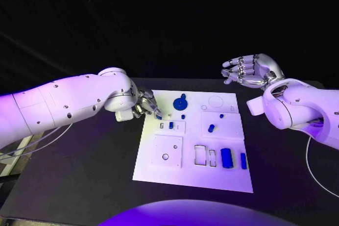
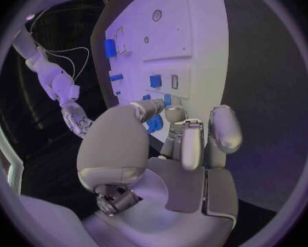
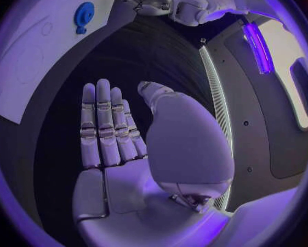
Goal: Assemble the parts on the task board
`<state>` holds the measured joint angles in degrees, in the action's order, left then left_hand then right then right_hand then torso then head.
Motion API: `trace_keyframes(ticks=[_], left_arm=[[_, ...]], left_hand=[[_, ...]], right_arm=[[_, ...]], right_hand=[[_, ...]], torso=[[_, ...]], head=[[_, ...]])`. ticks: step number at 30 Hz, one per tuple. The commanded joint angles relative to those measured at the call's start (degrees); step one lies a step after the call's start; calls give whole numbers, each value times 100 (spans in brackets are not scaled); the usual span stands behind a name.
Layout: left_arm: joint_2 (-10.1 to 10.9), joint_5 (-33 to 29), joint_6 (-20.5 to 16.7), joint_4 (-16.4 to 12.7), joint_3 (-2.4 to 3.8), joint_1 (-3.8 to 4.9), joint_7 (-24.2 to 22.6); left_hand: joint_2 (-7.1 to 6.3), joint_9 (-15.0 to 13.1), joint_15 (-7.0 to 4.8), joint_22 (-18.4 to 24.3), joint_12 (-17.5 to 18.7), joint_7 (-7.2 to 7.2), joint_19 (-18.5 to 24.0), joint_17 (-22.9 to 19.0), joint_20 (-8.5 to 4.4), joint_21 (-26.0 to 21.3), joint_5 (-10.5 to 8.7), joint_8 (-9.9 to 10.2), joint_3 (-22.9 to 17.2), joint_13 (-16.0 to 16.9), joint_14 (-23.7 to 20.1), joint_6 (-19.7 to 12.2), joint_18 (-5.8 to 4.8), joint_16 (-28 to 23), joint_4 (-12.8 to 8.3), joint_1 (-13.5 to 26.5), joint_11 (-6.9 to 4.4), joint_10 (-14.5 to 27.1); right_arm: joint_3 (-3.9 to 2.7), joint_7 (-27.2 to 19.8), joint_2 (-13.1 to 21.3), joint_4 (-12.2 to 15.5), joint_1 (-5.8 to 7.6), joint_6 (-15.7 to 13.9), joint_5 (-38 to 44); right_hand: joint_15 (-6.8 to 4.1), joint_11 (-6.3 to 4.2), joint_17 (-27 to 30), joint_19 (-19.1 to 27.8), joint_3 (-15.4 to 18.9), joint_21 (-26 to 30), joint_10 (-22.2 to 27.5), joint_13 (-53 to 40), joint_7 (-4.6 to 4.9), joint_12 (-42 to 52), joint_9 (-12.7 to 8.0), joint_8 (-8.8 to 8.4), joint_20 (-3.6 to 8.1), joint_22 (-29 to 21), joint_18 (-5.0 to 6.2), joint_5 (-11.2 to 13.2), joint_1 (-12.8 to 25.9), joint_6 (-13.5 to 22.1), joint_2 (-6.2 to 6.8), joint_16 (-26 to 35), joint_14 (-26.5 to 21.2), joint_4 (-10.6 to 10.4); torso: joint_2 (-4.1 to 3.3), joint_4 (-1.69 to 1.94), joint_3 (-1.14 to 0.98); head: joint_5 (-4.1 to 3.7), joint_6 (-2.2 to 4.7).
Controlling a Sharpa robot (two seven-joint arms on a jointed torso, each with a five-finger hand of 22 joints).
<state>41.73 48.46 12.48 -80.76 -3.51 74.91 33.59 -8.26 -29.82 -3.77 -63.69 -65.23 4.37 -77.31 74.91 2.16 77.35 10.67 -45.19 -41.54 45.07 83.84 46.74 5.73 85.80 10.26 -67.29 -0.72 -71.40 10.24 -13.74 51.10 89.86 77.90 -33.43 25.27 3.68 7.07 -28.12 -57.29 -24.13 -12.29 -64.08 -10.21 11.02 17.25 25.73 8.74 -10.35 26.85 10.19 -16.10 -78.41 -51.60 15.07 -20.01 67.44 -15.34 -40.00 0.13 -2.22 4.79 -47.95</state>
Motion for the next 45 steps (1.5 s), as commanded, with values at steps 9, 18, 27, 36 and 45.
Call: trace_keyframes(ticks=[9, 18, 27, 36, 45], left_arm=[[-54, 526, -50, -105, -52, -40, -63], [-106, 591, 121, -101, -97, -66, -30], [-146, 673, 224, -107, -115, -95, -17], [-156, 700, 292, -105, -118, -110, -13], [-165, 726, 330, -100, -120, -152, -15]], left_hand=[[6, -681, -46, -65, -50, -78, -64, 676, 2, 65, 73, -41, -942, 26, 400, 86, -54, 9, -872, 87, -12, -73], [4, -681, -46, -68, -47, -79, -66, 674, 2, 67, 75, -42, -947, 21, 399, 88, -54, 7, -874, 91, -13, -73], [2, -681, -47, -72, -38, -81, -68, 675, 0, 70, 81, -45, -963, 5, 399, 91, -55, 8, -881, 102, -14, -72], [1, -682, -48, -76, -36, -81, -70, 674, 0, 72, 83, -47, -968, 2, 399, 93, -56, 7, -885, 105, -15, -73], [-4, -682, -49, -73, -35, -83, -68, 674, -1, 71, 88, -50, -983, 1, 399, 96, -55, 7, -895, 113, -16, -76]], right_arm=[[1, -16, -15, -4, -19, 107, 15], [1, -14, -17, -3, -20, 106, 15], [1, -16, -16, -4, -21, 104, 15], [1, -21, -15, -4, -21, 105, 15], [1, -17, -14, -3, -21, 119, 15]], right_hand=[[24, 1, 6, 14, 4, 25, -23, 7, 27, -24, -10, -29, -27, -7, 24, 17, 48, -28, -8, 37, 18, 0], [24, 1, 6, 14, 4, 25, -23, 7, 27, -24, -10, -29, -27, -7, 24, 17, 48, -28, -8, 37, 18, 0], [24, 1, 6, 14, 4, 25, -23, 7, 27, -24, -10, -29, -27, -7, 24, 17, 48, -28, -8, 37, 18, 0], [24, 1, 6, 14, 4, 25, -23, 7, 27, -24, -10, -29, -27, -7, 24, 17, 48, -28, -8, 37, 18, 0], [24, 1, 6, 14, 4, 25, -23, 7, 27, -24, -10, -29, -27, -7, 24, 17, 48, -28, -8, 37, 18, 0]], torso=[[-11, -9, -9], [-10, -11, -8], [-11, -8, -5], [-7, -8, -5], [-6, -11, -6]], head=[[21, -17], [16, -17], [13, -39], [12, -48], [11, -52]])
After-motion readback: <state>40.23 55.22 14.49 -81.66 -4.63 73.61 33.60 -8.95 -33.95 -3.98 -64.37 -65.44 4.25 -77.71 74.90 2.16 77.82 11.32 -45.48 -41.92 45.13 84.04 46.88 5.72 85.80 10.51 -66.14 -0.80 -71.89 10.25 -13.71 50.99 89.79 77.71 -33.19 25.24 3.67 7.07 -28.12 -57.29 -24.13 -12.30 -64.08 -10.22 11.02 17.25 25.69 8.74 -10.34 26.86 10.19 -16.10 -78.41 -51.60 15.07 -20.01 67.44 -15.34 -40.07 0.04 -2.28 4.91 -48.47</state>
